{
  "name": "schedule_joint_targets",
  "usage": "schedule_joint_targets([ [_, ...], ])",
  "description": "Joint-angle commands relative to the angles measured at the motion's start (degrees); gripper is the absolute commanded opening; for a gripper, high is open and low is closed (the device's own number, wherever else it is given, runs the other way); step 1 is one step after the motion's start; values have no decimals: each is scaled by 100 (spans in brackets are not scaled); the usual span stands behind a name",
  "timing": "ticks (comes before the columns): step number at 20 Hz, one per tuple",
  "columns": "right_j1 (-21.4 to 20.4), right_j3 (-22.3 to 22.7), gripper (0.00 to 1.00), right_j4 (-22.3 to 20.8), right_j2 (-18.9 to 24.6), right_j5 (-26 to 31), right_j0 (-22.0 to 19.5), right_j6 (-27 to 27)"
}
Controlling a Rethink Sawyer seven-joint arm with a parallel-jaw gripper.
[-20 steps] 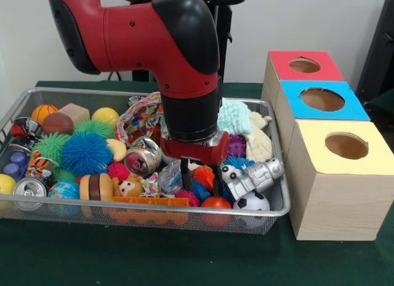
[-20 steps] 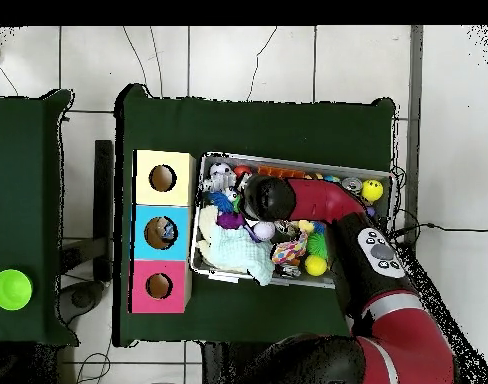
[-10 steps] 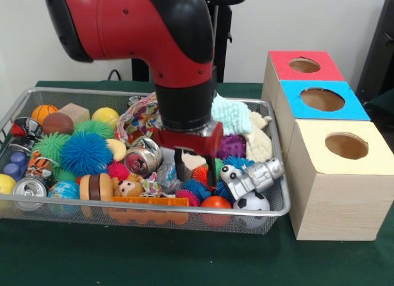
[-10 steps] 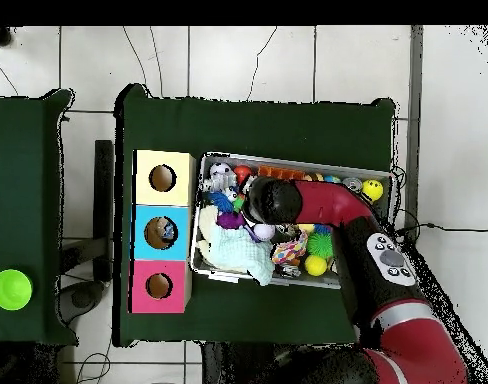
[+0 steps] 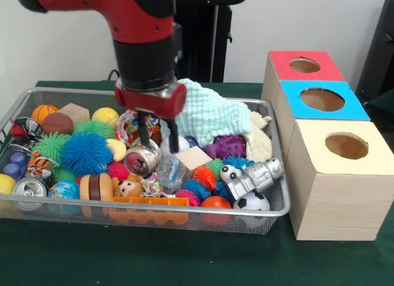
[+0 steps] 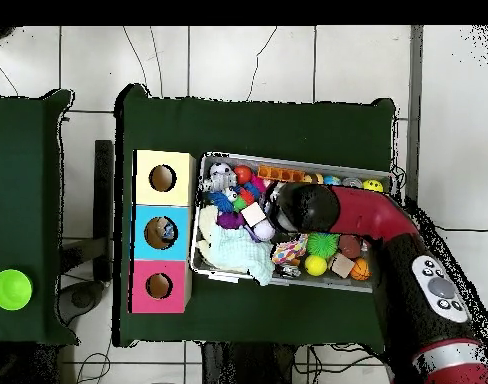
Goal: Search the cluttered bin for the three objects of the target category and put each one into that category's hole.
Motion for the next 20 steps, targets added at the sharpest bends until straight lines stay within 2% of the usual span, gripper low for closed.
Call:
schedule_joint_targets([
  [1, -3, 232, 100, -343, 487, 498, -181, -1385],
  [8, 178, 190, 100, -504, 451, 260, -126, -1260],
  [20, 369, 147, 100, -407, 539, 371, -184, -1244],
])
